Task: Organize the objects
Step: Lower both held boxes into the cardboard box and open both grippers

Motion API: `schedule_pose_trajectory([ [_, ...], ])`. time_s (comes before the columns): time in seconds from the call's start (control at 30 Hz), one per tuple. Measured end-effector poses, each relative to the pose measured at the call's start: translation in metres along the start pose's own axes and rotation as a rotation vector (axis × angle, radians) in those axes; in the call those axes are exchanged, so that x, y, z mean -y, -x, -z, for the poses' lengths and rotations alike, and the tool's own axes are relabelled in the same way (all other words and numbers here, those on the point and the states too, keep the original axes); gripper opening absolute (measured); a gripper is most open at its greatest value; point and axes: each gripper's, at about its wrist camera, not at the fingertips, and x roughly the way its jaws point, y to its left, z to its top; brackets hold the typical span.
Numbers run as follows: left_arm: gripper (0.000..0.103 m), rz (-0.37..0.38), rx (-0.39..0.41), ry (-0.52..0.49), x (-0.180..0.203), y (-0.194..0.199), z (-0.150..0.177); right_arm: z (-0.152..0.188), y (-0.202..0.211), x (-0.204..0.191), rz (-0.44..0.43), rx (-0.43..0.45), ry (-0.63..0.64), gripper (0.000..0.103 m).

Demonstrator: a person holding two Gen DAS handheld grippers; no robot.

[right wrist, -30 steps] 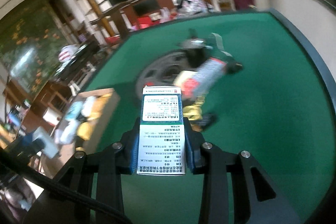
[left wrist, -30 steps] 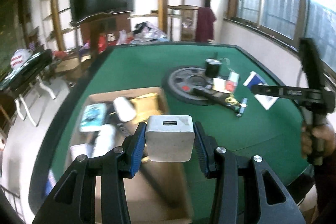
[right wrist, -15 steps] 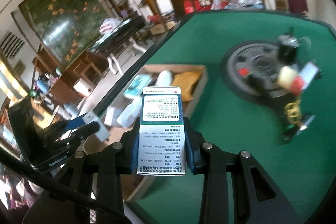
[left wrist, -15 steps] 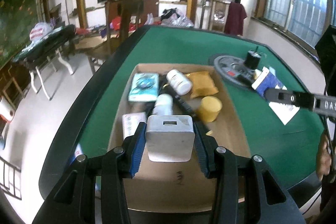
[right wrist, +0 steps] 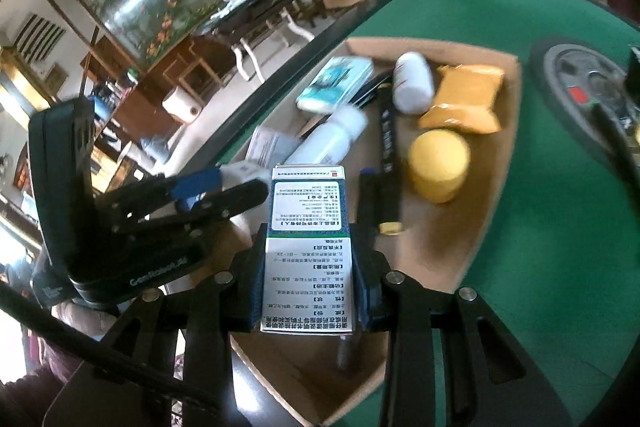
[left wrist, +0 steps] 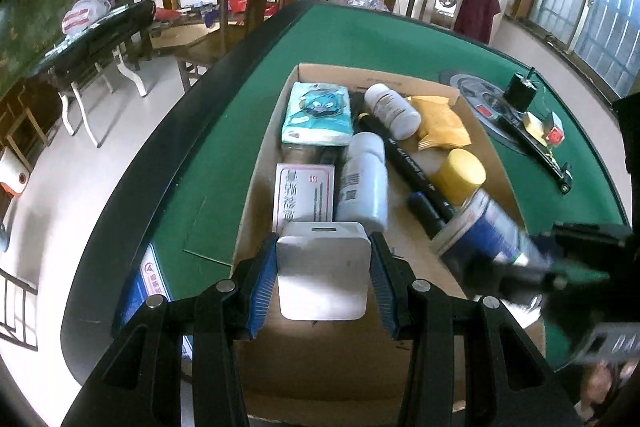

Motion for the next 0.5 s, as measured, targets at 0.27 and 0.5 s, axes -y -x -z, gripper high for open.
schedule_pose_trajectory([
  [0.27, 0.039, -0.018, 0.006, 0.028, -0.011, -0.004, 0.001, 0.006, -0.024, -0.005, 0.027, -0.05, 0.031, 0.033],
  [0.5, 0.044, -0.018, 0.082, 0.009, -0.003, 0.017, -0.004, 0.012, -0.027, -0.006, 0.057, -0.063, 0.04, 0.033],
])
